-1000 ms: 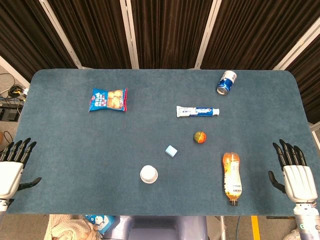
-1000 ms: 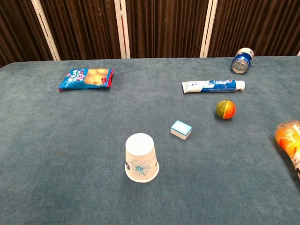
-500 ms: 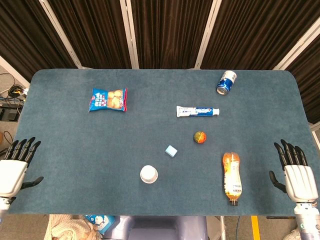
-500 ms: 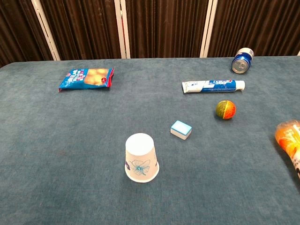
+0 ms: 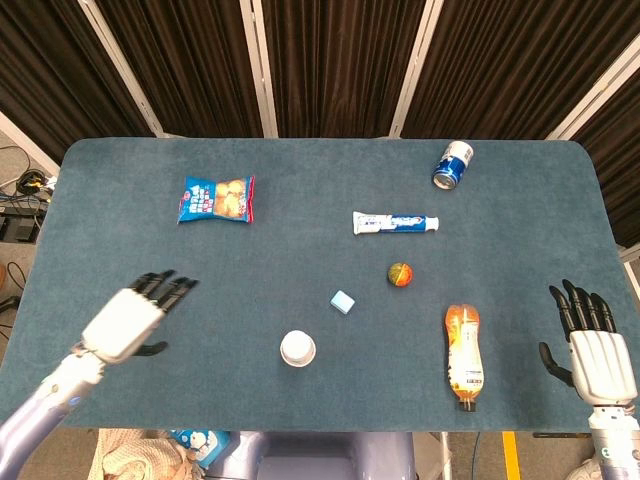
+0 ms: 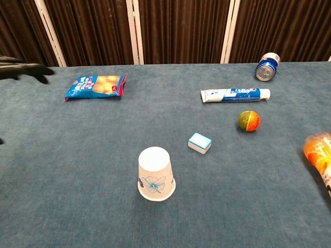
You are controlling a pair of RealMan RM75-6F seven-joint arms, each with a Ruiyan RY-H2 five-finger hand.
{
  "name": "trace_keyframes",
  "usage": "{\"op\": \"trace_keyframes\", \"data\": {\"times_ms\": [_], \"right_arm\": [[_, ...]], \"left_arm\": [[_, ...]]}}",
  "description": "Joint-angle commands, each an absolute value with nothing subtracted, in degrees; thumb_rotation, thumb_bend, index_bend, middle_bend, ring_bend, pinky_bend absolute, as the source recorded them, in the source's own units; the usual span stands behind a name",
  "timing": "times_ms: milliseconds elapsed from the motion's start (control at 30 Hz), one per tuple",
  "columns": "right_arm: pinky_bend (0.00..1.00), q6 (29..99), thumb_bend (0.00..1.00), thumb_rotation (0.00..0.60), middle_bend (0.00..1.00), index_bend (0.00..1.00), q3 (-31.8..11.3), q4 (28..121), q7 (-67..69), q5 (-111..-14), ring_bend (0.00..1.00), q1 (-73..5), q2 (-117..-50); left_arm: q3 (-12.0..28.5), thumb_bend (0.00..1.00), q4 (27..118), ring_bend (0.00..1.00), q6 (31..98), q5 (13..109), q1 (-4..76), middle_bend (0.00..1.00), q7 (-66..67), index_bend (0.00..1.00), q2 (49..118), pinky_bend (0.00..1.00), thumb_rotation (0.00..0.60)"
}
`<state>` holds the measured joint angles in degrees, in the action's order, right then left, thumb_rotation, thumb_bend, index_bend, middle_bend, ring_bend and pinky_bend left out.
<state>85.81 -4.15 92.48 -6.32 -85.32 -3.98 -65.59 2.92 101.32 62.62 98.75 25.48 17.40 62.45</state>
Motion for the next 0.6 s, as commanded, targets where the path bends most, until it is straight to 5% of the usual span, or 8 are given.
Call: {"op": "trace_keyframes", "data": {"times_ms": [33, 600], "right_arm": [[0.06, 85.88, 0.39, 0.600, 0.00, 0.00, -4.20, 92.53, -5.84, -85.16, 0.00, -3.85, -65.37], [0.06, 86.06, 0.39, 0.600, 0.00, 0.00, -4.54, 92.93, -5.48, -84.25, 0.00, -3.48, -64.83]], "left_arm": [[5.02, 0.12, 104.67, 0.17, 56.08, 97.00, 30.58, 0.23, 21.72, 0.06, 64.71, 0.29, 0.600], [7.29, 0.18, 104.33, 0.21, 46.14, 85.21, 38.92, 0.28, 35.78, 0.10, 78.76, 0.31, 0.600]]}}
